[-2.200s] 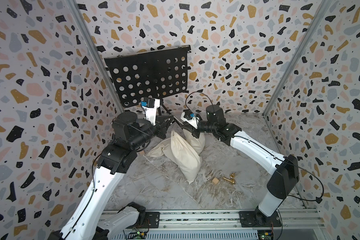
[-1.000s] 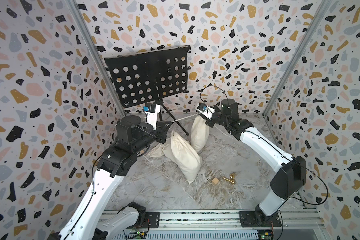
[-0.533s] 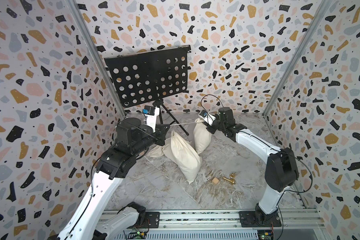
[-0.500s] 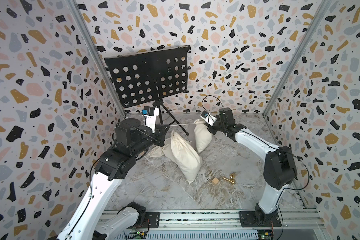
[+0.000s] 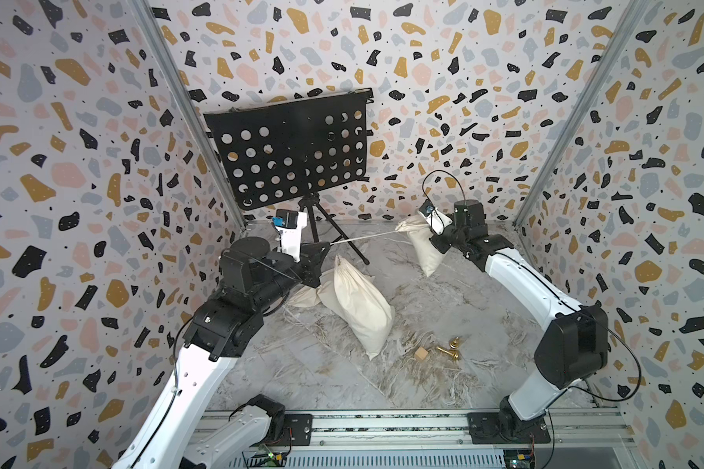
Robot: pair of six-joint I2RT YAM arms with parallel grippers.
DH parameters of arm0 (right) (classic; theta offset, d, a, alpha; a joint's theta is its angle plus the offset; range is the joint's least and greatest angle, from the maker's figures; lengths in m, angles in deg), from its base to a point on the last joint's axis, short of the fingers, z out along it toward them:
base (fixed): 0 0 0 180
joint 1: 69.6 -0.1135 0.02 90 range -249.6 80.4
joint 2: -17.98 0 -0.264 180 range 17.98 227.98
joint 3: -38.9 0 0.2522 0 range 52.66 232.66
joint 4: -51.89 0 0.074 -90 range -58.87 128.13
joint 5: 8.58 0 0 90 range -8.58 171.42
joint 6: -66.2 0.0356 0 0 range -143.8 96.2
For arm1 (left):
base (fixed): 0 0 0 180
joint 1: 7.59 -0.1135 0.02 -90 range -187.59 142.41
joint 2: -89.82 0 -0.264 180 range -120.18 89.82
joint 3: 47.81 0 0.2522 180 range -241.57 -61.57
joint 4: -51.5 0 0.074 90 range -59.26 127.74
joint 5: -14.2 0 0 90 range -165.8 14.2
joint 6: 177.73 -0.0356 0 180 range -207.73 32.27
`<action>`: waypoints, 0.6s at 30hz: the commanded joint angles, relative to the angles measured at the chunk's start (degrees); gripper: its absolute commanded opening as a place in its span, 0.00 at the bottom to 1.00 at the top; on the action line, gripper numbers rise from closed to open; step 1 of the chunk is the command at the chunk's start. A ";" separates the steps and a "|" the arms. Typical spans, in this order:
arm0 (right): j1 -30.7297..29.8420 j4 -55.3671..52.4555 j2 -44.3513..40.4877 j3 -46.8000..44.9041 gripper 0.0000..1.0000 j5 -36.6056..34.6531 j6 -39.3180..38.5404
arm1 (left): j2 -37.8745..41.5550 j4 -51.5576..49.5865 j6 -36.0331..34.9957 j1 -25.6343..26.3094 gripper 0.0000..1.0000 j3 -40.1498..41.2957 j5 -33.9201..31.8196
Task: Close the soil bag
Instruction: Frap the soil bag at the center of the board.
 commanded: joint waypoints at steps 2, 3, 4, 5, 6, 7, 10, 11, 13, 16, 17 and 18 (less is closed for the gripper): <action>1.73 -0.58 3.08 -11.00 0.17 -8.75 5.52 | 3.84 10.61 2.95 -1.62 0.00 6.30 -3.84; 0.21 0.38 2.92 -12.60 0.19 -8.02 6.21 | 3.66 11.22 3.44 -1.65 0.00 7.99 -3.63; -1.08 1.10 2.64 -13.96 0.22 -7.26 6.63 | 3.49 11.99 3.77 -1.62 0.00 9.47 -3.57; -2.34 1.56 2.15 -15.11 0.25 -6.09 6.84 | 3.30 12.31 3.92 -1.59 0.00 10.63 -3.52; -3.59 1.60 1.48 -15.70 0.27 -5.13 6.86 | 3.21 12.52 3.94 -1.70 0.00 11.31 -3.58; -4.71 1.19 0.54 -15.94 0.29 -4.30 6.64 | 3.14 12.55 3.90 -1.68 0.00 11.67 -3.69; -6.75 -1.41 -4.27 -15.12 0.42 -0.11 5.49 | 3.83 12.03 3.26 -1.89 0.00 11.00 -3.65; -6.88 -2.28 -6.11 -14.58 0.47 2.04 5.31 | 4.22 11.88 3.02 -1.89 0.00 10.64 -3.60; -7.27 -3.38 -10.39 -13.49 0.56 6.50 5.13 | 4.90 11.83 2.66 -1.86 0.00 10.07 -3.67; -8.24 -4.50 -14.97 -12.07 0.70 12.84 4.41 | 5.21 12.37 2.82 -2.01 0.00 9.65 -2.96; -9.03 -4.93 -15.82 -11.43 0.74 14.45 4.22 | 5.08 12.55 2.81 -2.01 0.00 9.55 -2.75; -9.75 -5.04 -16.34 -10.92 0.76 15.68 4.04 | 4.97 12.84 2.92 -2.05 0.00 9.43 -2.49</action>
